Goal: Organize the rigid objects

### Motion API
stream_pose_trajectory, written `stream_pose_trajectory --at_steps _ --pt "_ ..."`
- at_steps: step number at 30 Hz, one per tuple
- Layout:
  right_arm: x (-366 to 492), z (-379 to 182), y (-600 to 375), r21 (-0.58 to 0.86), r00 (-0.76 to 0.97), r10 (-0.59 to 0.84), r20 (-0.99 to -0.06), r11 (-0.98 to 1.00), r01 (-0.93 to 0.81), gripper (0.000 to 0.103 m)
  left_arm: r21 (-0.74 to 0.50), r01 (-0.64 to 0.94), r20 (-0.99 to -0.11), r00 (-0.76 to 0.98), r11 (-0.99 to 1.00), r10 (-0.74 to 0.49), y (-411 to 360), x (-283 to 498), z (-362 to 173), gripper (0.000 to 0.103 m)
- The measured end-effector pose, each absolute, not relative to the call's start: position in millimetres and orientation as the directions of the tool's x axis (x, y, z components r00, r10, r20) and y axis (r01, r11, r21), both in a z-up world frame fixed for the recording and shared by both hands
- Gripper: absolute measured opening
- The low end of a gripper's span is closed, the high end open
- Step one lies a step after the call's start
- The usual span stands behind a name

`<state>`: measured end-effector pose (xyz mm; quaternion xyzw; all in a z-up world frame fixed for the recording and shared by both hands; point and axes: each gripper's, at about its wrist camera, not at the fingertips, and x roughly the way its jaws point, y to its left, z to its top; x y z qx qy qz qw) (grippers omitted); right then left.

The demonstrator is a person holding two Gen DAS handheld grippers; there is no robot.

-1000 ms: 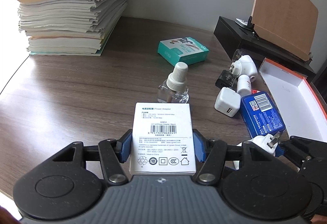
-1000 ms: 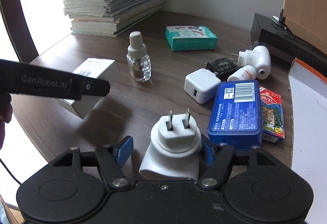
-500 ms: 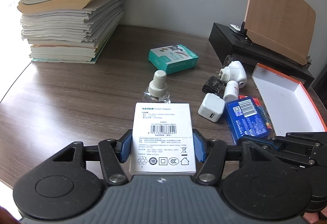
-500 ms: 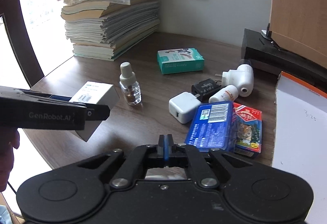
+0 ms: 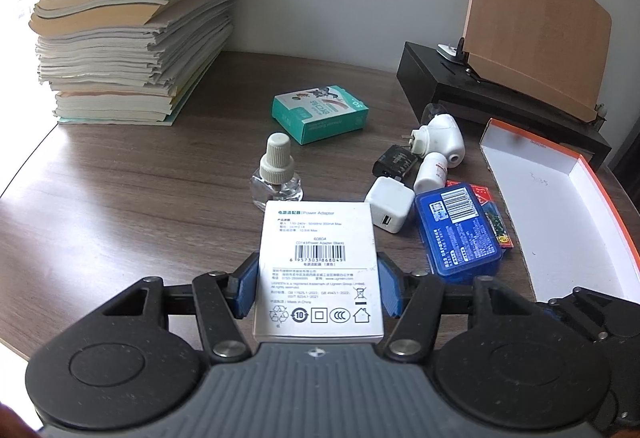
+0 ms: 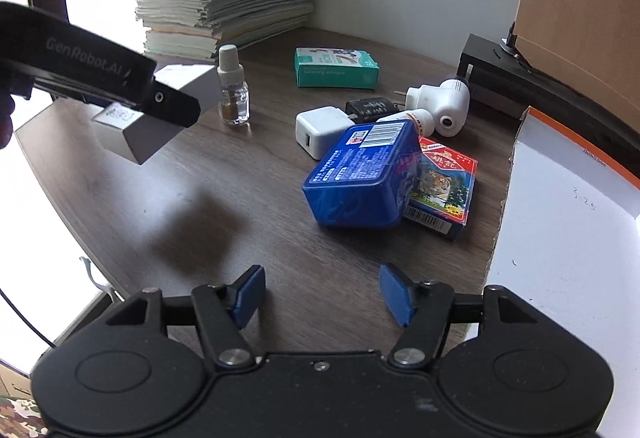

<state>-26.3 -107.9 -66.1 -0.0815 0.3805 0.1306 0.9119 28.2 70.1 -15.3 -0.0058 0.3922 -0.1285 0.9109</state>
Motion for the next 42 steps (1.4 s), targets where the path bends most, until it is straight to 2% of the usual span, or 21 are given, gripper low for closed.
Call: stream_pose_trajectory --at_steps 5,9,16,21,29,34,36,38,41,42 --pt "-40.6 -51.1 -137.2 0.036 0.690 0.225 -0.688 0.960 -0.276 0.078 -0.126 0.203 -0.718 0.656 0.971 -0.231 79.1 25.5 -18.1 0.060" --pt "-51.2 -44.8 -143.7 0.010 0.697 0.193 -0.690 0.966 -0.258 0.078 -0.138 0.193 -0.717 0.657 0.971 -0.232 83.3 23.8 -18.8 0.060" --pt "-52.2 -38.6 -159.4 0.068 0.697 0.184 -0.693 0.979 -0.190 0.079 -0.161 0.166 -0.717 0.658 0.973 -0.231 93.7 16.2 -21.8 0.060" --pt "-47.4 -36.3 -161.1 0.060 0.699 0.166 -0.695 0.983 -0.174 0.079 -0.174 0.155 -0.719 0.655 0.973 -0.233 99.5 13.0 -24.4 0.060" --pt "-4.2 -37.6 -125.2 0.040 0.715 0.166 -0.679 0.981 -0.190 0.091 -0.174 0.155 -0.722 0.651 0.972 -0.233 103.6 19.9 -29.1 0.060" --pt "43.5 -52.8 -111.3 0.049 0.673 0.131 -0.728 0.989 -0.140 0.091 -0.174 0.161 -0.722 0.650 0.972 -0.237 107.8 27.3 -27.5 0.060" --pt "58.1 -56.6 -112.4 0.102 0.661 0.154 -0.734 0.988 -0.117 0.092 -0.173 0.165 -0.722 0.650 0.971 -0.239 109.2 30.4 -27.8 0.060" --pt "70.5 -58.7 -104.7 0.069 0.664 0.117 -0.739 0.993 -0.098 0.093 -0.178 0.165 -0.723 0.647 0.970 -0.242 110.5 33.6 -28.6 0.060" --pt "85.2 -66.5 -80.2 -0.110 0.666 0.003 -0.746 0.986 -0.128 0.096 -0.182 0.169 -0.722 0.645 0.969 -0.249 111.4 37.2 -28.9 0.060" --pt "86.0 -69.0 -74.4 -0.164 0.675 -0.033 -0.737 0.978 -0.132 0.085 -0.183 0.171 -0.721 0.646 0.968 -0.251 111.3 38.4 -28.3 0.060"
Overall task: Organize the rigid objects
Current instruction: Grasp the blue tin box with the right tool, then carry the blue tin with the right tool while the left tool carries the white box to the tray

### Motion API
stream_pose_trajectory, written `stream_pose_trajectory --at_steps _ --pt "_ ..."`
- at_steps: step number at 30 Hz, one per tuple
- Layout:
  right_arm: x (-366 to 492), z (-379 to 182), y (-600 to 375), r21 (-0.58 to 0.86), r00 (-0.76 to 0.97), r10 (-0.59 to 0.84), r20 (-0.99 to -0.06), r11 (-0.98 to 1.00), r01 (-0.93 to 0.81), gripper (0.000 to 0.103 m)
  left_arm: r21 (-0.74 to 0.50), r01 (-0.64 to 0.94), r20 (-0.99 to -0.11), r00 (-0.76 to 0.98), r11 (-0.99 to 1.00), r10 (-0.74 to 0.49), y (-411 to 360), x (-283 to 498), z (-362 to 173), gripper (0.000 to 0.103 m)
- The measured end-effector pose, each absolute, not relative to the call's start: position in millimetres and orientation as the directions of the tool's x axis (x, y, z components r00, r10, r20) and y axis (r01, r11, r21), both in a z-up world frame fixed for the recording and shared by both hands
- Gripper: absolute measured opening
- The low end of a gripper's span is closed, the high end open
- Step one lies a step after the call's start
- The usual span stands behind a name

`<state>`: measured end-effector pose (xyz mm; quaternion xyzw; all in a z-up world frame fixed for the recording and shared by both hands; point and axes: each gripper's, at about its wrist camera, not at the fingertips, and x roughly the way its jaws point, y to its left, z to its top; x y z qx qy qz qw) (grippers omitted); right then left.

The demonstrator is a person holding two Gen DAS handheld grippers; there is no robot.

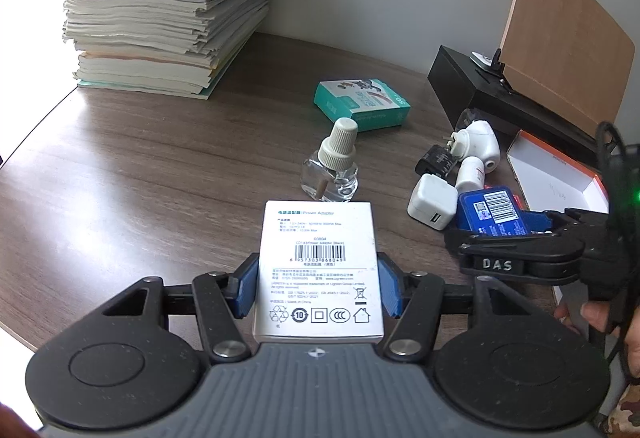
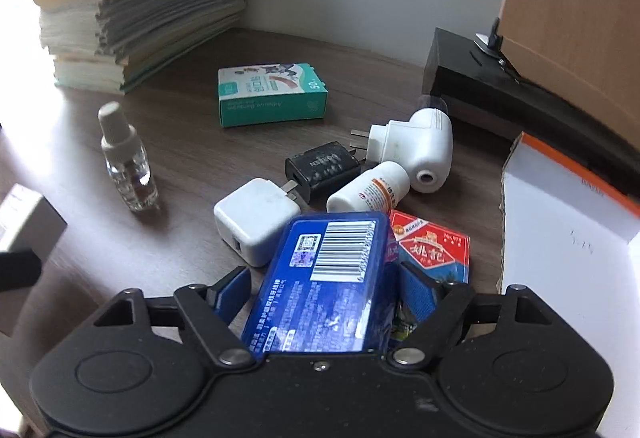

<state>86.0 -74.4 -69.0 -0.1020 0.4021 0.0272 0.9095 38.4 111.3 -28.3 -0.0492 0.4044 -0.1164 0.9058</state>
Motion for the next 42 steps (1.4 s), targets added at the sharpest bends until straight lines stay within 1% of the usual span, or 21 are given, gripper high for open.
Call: stream_pose_trajectory --at_steps 1,4,5,8,13,19,23,32,42 --pt "85.3 -69.9 -71.4 -0.200 0.689 -0.054 -0.723 0.971 -0.134 0.079 -0.185 0.174 -0.720 0.646 0.967 -0.254 111.2 39.4 -27.6 0.060" --pt "83.0 -65.7 -75.6 -0.192 0.703 -0.048 -0.710 0.973 -0.127 0.075 -0.187 0.183 -0.716 0.647 0.965 -0.261 109.4 43.3 -25.0 0.060" --pt "81.6 -61.8 -78.2 -0.184 0.710 -0.046 -0.702 0.976 -0.119 0.071 -0.186 0.186 -0.716 0.647 0.965 -0.263 107.8 44.5 -24.1 0.060" --pt "79.4 -43.3 -90.8 -0.103 0.721 -0.003 -0.693 0.990 -0.095 0.071 -0.185 0.196 -0.713 0.648 0.963 -0.269 98.3 48.4 -19.9 0.060" --pt "71.0 -15.6 -119.4 -0.003 0.739 0.029 -0.673 0.999 -0.042 0.071 -0.159 0.208 -0.718 0.647 0.965 -0.258 72.7 55.6 -9.3 0.060" --pt "51.2 13.3 -162.7 0.061 0.767 0.008 -0.642 0.997 0.041 0.071 -0.127 0.231 -0.724 0.643 0.965 -0.249 30.5 64.1 5.7 0.060" --pt "35.3 27.3 -198.0 0.074 0.781 -0.036 -0.624 0.992 0.105 0.071 -0.102 0.279 -0.717 0.645 0.955 -0.265 -7.3 65.0 16.4 0.060" --pt "-0.4 44.0 -270.8 0.094 0.795 -0.126 -0.594 0.970 0.224 0.071 -0.075 0.408 -0.696 0.632 0.910 -0.341 -90.4 59.4 29.7 0.060" --pt "-19.3 42.8 -317.8 0.118 0.789 -0.156 -0.595 0.953 0.277 0.071 -0.060 0.489 -0.698 0.602 0.870 -0.387 -153.5 52.3 25.3 0.060"
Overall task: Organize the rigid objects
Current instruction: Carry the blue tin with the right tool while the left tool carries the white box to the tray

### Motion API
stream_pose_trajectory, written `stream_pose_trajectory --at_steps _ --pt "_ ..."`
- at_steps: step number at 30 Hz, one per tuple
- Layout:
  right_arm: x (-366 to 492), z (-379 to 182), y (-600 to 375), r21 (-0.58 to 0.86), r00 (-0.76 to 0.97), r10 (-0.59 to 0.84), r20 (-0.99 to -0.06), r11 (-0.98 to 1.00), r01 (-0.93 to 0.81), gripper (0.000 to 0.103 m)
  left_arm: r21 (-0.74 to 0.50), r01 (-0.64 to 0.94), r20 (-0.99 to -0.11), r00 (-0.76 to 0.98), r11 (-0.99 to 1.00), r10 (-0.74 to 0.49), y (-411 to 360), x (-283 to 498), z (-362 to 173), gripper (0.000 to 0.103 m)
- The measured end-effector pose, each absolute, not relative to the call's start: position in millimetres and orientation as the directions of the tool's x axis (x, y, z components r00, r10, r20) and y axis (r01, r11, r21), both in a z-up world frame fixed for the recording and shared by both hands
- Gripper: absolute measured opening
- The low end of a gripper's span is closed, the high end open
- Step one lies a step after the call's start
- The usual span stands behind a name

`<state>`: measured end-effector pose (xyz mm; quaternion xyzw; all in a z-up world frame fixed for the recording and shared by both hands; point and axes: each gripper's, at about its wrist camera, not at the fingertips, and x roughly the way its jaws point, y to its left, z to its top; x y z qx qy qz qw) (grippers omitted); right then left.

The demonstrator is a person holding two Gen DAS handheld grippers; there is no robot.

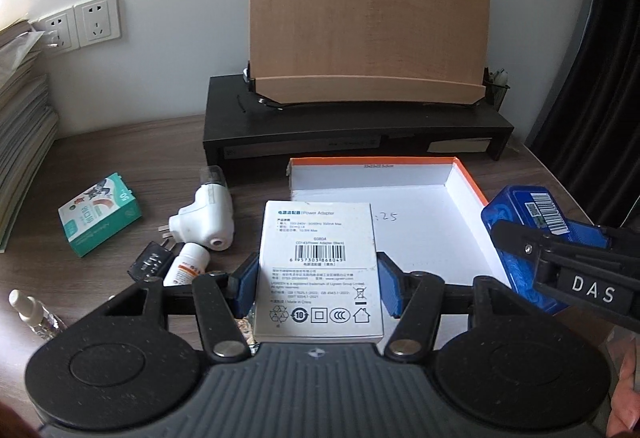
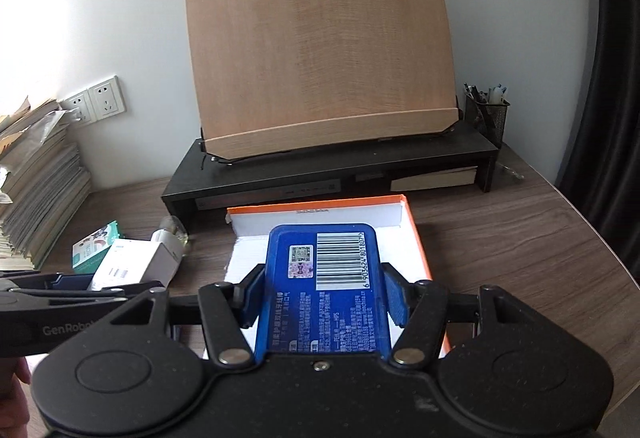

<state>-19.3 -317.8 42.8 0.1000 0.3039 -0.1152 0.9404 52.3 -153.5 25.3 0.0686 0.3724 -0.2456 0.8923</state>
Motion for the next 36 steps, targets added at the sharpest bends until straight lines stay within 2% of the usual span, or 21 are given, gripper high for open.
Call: stream_pose_trajectory --at_steps 20,36 --pt "38.6 16.0 -361.2 0.107 0.751 -0.121 -0.650 0.963 0.248 0.071 -0.062 0.451 -0.722 0.596 0.890 -0.352 -201.8 81.9 1.9 0.060" --pt "79.8 11.1 -377.5 0.095 0.744 -0.131 -0.655 0.963 0.253 0.072 -0.040 0.425 -0.716 0.619 0.904 -0.322 -229.1 113.4 1.5 0.060"
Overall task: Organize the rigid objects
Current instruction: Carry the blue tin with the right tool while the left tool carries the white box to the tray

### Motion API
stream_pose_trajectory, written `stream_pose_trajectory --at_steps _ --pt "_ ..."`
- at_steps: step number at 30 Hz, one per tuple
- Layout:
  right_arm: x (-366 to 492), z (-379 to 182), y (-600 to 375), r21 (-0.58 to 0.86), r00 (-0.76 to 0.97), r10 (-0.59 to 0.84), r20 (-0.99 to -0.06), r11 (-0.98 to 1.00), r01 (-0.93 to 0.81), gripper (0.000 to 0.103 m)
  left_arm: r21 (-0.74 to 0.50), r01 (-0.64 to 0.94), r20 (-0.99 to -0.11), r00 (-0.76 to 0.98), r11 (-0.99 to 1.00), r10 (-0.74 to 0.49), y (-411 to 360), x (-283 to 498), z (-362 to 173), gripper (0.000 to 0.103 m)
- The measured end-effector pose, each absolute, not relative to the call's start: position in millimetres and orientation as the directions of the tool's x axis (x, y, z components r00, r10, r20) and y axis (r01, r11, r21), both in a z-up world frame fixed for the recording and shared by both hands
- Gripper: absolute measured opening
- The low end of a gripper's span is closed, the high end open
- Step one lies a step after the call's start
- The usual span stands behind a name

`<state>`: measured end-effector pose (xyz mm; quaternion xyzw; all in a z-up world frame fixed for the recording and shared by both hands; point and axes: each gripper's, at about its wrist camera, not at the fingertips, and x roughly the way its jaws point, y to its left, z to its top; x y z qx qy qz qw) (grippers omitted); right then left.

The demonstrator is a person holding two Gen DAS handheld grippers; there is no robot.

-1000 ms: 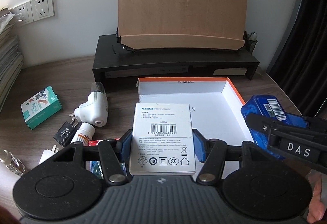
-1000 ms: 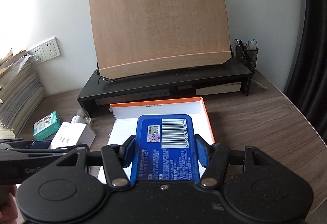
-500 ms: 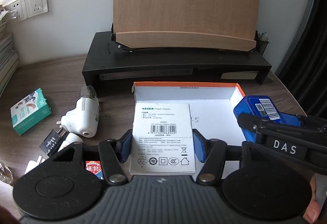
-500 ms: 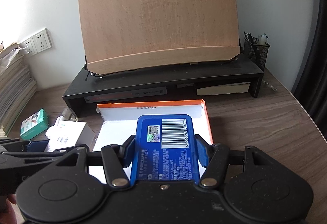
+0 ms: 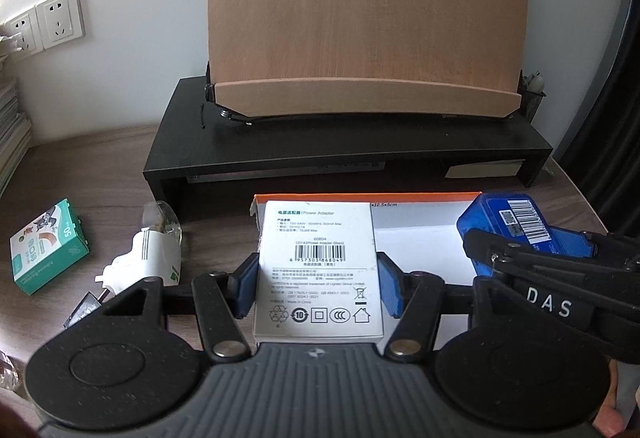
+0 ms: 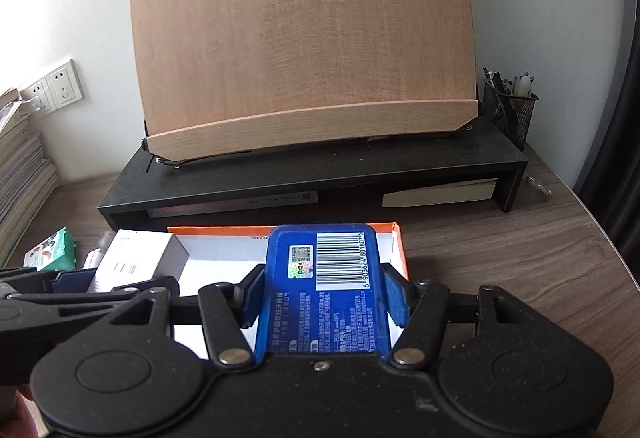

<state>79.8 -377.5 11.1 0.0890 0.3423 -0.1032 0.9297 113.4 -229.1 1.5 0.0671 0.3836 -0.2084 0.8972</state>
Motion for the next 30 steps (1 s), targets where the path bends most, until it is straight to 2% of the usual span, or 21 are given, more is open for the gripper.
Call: stream_pose_trajectory --at_steps 30 --pt "109.9 -1.7 -387.5 0.085 0.735 -0.131 -0.665 0.965 0.249 0.072 -0.085 0.413 -0.717 0.607 0.907 -0.343 -229.0 140.3 -17.0 0.060"
